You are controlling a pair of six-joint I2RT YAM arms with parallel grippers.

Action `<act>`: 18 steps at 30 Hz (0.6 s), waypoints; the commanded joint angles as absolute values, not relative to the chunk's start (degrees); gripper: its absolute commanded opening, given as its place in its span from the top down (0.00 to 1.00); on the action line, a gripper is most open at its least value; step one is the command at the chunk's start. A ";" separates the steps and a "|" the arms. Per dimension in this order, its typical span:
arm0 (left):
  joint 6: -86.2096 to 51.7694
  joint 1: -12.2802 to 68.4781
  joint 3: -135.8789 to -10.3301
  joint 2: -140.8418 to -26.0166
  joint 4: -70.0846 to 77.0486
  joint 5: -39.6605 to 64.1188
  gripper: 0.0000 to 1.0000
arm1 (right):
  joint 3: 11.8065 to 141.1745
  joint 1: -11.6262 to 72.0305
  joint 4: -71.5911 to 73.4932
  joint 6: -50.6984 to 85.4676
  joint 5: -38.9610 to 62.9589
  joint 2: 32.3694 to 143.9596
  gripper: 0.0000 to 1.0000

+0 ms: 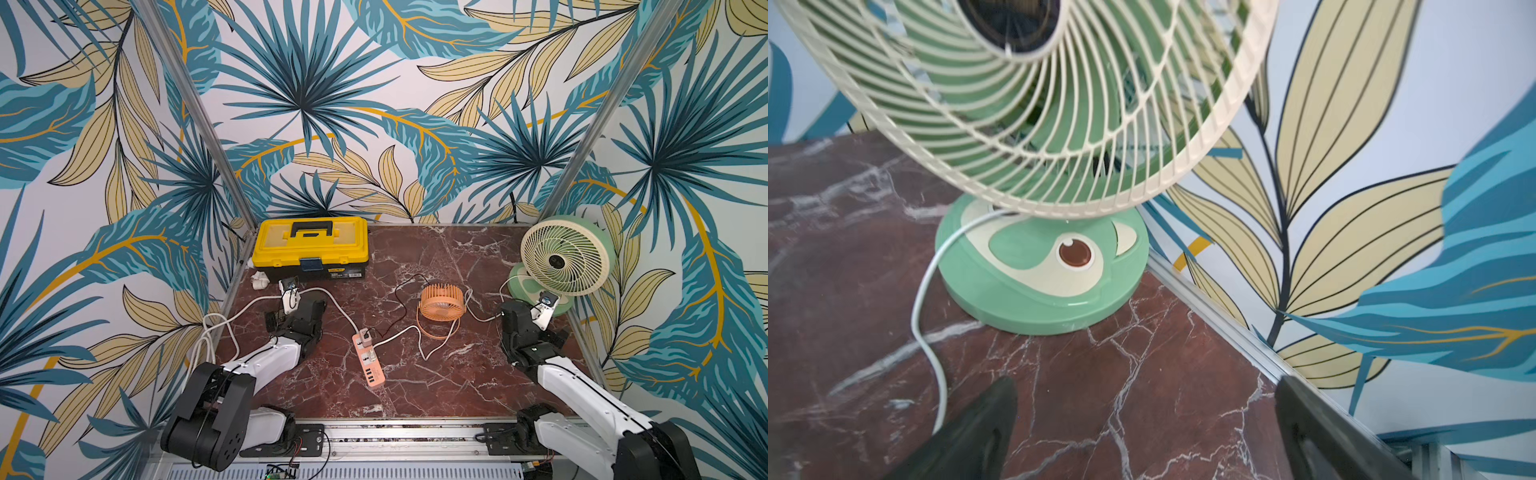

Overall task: Plug the desk fan into the power strip
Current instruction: Reset both arms

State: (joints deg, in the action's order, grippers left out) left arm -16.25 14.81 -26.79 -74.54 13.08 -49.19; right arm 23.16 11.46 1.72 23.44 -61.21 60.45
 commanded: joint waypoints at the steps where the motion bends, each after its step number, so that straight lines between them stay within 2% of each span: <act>1: -15.09 13.77 -23.74 -74.07 26.41 -44.53 0.00 | 21.65 9.13 17.09 16.66 -52.70 64.20 0.00; 8: -16.29 8.20 -26.69 -77.11 25.06 -34.31 0.00 | 19.73 5.80 42.97 8.57 -35.39 74.42 0.00; 11: -16.12 6.83 -28.12 -78.41 23.80 -30.68 0.00 | 20.36 4.00 53.21 5.37 -28.42 82.74 0.01; 12: -15.76 6.69 -28.36 -78.63 23.66 -29.89 0.00 | 22.41 3.44 45.93 5.21 -23.59 82.32 0.01; 14: -15.22 6.51 -28.25 -78.68 24.14 -28.83 0.00 | 22.88 3.10 50.54 2.18 -17.20 86.06 0.00; 18: -14.54 6.26 -26.21 -77.48 26.89 -26.98 0.00 | 22.23 3.08 52.29 2.06 -16.24 87.03 0.00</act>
State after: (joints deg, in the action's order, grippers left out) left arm -15.70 6.94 -25.89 -78.59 23.88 -30.13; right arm 22.20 3.36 46.81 4.54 -22.28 86.98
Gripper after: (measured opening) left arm 0.999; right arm 0.995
